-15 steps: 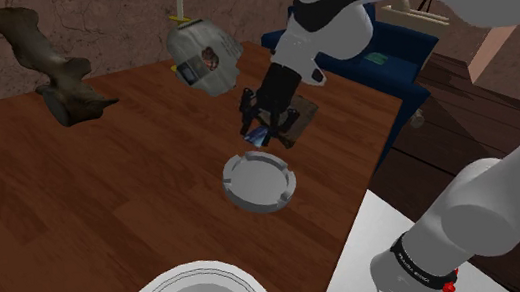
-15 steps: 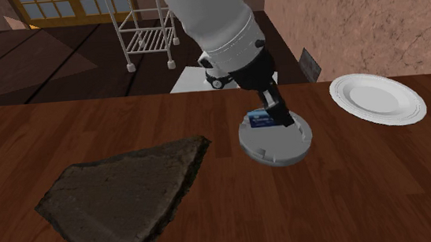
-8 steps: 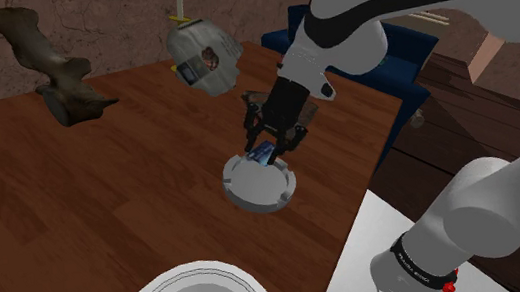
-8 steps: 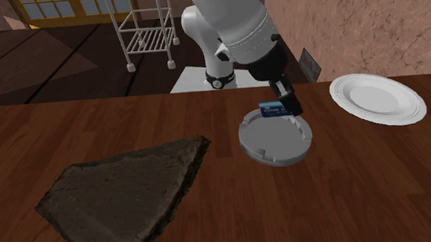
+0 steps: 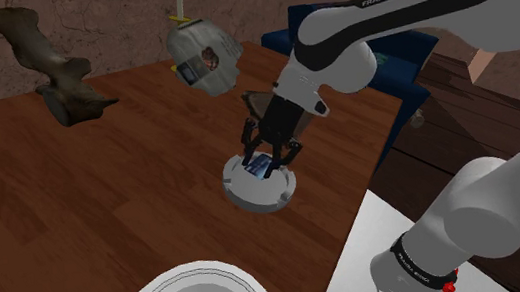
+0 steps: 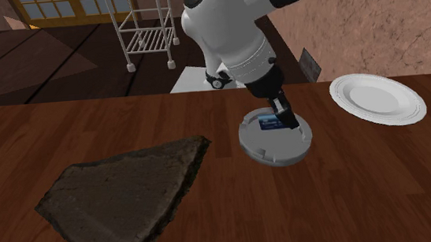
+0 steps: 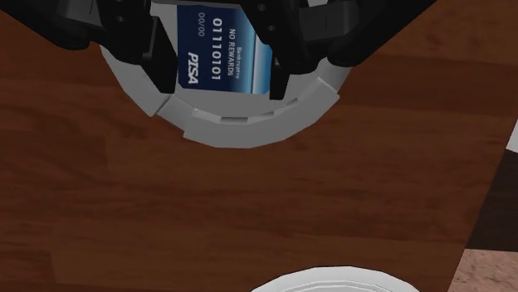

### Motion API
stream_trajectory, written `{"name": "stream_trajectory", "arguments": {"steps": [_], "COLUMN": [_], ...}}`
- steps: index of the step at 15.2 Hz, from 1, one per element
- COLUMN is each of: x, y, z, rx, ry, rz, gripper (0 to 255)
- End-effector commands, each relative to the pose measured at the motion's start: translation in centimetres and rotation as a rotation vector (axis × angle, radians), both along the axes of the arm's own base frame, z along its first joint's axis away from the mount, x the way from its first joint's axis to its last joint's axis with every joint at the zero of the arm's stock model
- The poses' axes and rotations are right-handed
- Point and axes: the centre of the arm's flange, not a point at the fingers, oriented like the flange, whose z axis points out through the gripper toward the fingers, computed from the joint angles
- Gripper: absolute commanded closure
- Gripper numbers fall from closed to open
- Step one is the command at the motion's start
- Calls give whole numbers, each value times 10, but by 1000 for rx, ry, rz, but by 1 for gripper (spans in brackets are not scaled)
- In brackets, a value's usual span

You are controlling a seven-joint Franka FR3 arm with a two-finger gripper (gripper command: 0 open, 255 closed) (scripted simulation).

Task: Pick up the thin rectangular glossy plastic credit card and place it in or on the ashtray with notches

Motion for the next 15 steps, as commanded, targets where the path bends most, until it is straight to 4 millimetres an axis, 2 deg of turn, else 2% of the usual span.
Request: {"name": "stream_trajectory", "arguments": {"steps": [1, 4, 12, 13, 15], "x": [0, 0, 0, 0, 0], "y": [0, 0, 0, 0, 0], "z": [-11, -31, -31, -31, -31], "rx": [0, 0, 0, 0, 0], "ry": [-1, -1, -1, -1, -1], "rz": [0, 0, 0, 0, 0], "gripper": [255, 255, 255, 0, 0]}}
